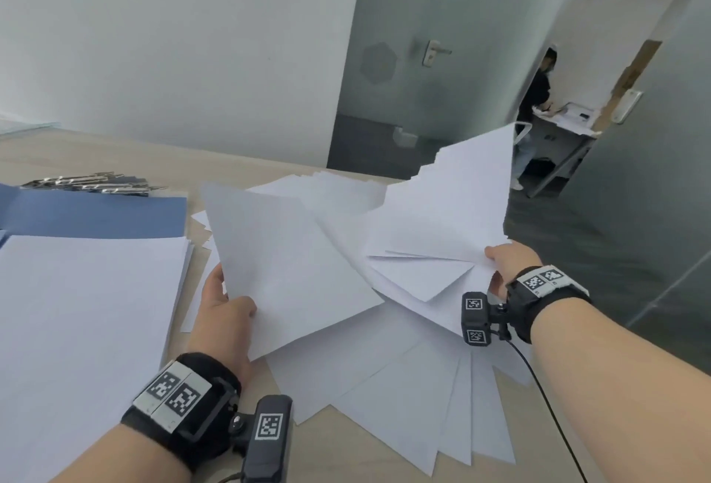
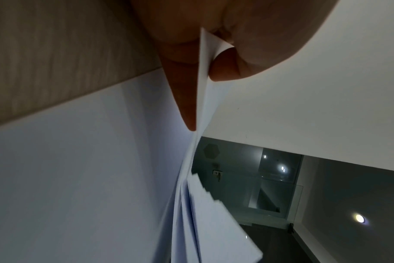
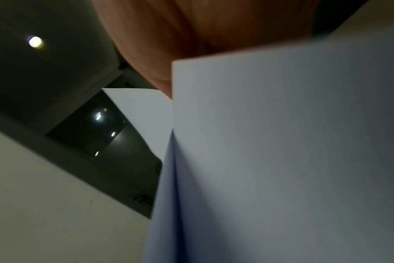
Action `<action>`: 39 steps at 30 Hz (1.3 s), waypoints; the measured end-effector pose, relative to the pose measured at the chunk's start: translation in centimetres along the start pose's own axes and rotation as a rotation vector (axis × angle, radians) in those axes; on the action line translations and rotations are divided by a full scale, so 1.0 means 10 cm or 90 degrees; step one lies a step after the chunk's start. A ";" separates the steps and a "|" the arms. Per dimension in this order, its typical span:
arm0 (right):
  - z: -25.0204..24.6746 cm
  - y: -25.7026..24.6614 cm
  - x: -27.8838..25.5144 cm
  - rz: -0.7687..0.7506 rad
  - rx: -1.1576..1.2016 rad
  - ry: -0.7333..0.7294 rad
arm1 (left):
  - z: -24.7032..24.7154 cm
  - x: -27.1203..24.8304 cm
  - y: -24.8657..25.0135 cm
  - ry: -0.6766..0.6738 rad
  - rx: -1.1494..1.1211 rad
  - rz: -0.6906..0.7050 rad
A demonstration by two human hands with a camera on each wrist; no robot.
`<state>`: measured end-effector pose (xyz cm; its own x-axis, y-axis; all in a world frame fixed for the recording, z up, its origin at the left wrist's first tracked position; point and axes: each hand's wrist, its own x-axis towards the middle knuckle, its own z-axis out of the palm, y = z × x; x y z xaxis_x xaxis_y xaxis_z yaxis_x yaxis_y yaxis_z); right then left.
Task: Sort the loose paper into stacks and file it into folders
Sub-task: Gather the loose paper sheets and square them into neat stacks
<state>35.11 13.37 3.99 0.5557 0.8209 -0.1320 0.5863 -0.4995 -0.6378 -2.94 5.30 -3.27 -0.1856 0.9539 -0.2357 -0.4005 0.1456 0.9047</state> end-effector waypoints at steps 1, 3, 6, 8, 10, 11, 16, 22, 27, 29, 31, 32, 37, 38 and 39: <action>-0.08 0.04 -0.10 0.007 -0.033 0.013 | 0.00 -0.02 0.00 0.007 0.010 0.001; -0.19 0.10 -0.24 0.002 -0.088 0.060 | 0.02 -0.09 0.00 0.017 0.026 0.007; -0.24 0.25 -0.32 0.002 -0.033 0.107 | 0.07 -0.21 0.01 0.030 0.046 -0.001; -0.24 0.30 -0.40 -0.018 -0.022 0.119 | 0.11 -0.30 0.00 0.035 0.052 -0.025; -0.22 0.33 -0.47 -0.012 0.024 0.096 | 0.16 -0.37 -0.02 0.034 0.053 -0.049; -0.18 0.31 -0.49 0.009 0.090 0.081 | 0.20 -0.40 -0.03 0.030 0.050 -0.062; 0.06 0.25 -0.76 0.173 0.696 -0.029 | 0.37 -0.47 -0.08 0.008 0.038 -0.123; 0.43 0.38 -1.14 0.163 0.623 -0.166 | 0.45 -0.50 -0.09 -0.024 0.043 -0.153; 0.46 0.48 -1.29 0.090 0.469 -0.295 | 0.42 -0.32 -0.16 -0.027 0.128 -0.144; 0.40 0.52 -1.29 0.069 0.407 -0.312 | 0.40 -0.18 -0.23 -0.018 0.183 -0.139; 0.33 0.56 -1.25 0.062 0.374 -0.301 | 0.38 -0.12 -0.27 -0.026 0.216 -0.136; 0.31 0.57 -1.22 0.061 0.377 -0.281 | 0.37 -0.10 -0.28 -0.031 0.215 -0.136; 0.32 0.65 -1.02 0.031 0.305 -0.161 | 0.38 -0.29 -0.16 -0.069 0.256 -0.150; 0.34 0.69 -0.95 0.019 0.275 -0.154 | 0.37 -0.29 -0.15 -0.074 0.255 -0.159; 0.31 0.69 -0.94 0.011 0.249 -0.149 | 0.35 -0.29 -0.14 -0.073 0.261 -0.164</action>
<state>32.09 3.13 -1.55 0.3886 0.8764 -0.2845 0.2865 -0.4084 -0.8667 1.30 3.25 -2.61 -0.0187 0.8930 -0.4497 -0.0305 0.4490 0.8930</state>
